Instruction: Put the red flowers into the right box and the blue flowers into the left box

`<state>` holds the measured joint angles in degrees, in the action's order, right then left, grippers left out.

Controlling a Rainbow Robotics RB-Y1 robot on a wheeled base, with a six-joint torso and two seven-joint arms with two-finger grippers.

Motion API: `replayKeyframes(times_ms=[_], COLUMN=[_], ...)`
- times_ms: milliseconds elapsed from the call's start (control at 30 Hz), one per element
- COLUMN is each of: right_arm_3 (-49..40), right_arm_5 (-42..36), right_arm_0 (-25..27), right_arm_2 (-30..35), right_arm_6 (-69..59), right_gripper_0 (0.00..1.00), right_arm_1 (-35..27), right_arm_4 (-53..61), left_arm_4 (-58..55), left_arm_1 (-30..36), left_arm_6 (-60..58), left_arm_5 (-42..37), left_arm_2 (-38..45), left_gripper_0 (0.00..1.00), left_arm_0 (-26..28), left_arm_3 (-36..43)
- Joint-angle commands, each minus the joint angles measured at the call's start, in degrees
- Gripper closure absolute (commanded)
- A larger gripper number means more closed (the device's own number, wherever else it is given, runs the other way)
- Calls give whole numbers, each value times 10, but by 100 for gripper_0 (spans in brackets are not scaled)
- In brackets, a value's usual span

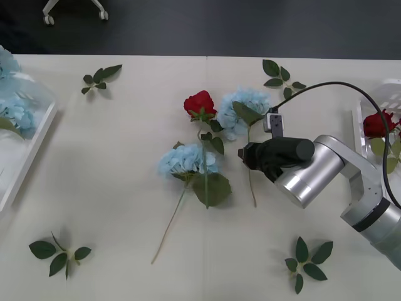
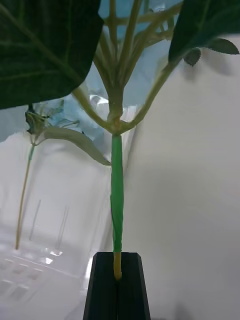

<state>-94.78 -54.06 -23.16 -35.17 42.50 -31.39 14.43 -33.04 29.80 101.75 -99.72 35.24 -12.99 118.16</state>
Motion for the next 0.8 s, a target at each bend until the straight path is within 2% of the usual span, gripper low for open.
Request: replayKeyframes(times_ms=[33, 200, 233, 367, 567, 667, 700, 800], right_arm_3=[0, 21, 38, 68, 94, 101, 104, 104], right_arm_5=[3, 19, 34, 62, 63, 63, 63, 63], right_arm_0=[-16, -29, -37, -53, -68, -73, -74, -75], right_arm_2=[-17, -35, -45, -61, -61, -63, -64, -64], right_arm_6=[-4, -3, -3, -2, 7, 13, 15, 20], right_gripper_0=[5, 5, 5, 5, 5, 26, 31, 31], right_arm_1=[-3, -4, -3, 1, 13, 13, 12, 11], right_arm_4=[5, 5, 5, 6, 6, 5, 5, 4], left_arm_4=[-4, -11, -15, -33, -50, -49, -48, -43], left_arm_1=[31, 56, 73, 100, 141, 154, 155, 157], left_arm_6=[92, 141, 159, 170, 179, 183, 185, 187], left_arm_5=[23, 76, 109, 173, 263, 290, 296, 298], left_arm_2=[40, 55, 55, 53, 23, 10, 8, 8], left_gripper_0=[100, 100, 100, 100, 100, 100, 100, 100], left_arm_0=[0, 0, -1, -2, -3, -8, -10, -11], left_arm_3=[-35, -96, -130, -188, -269, -297, -304, -308])
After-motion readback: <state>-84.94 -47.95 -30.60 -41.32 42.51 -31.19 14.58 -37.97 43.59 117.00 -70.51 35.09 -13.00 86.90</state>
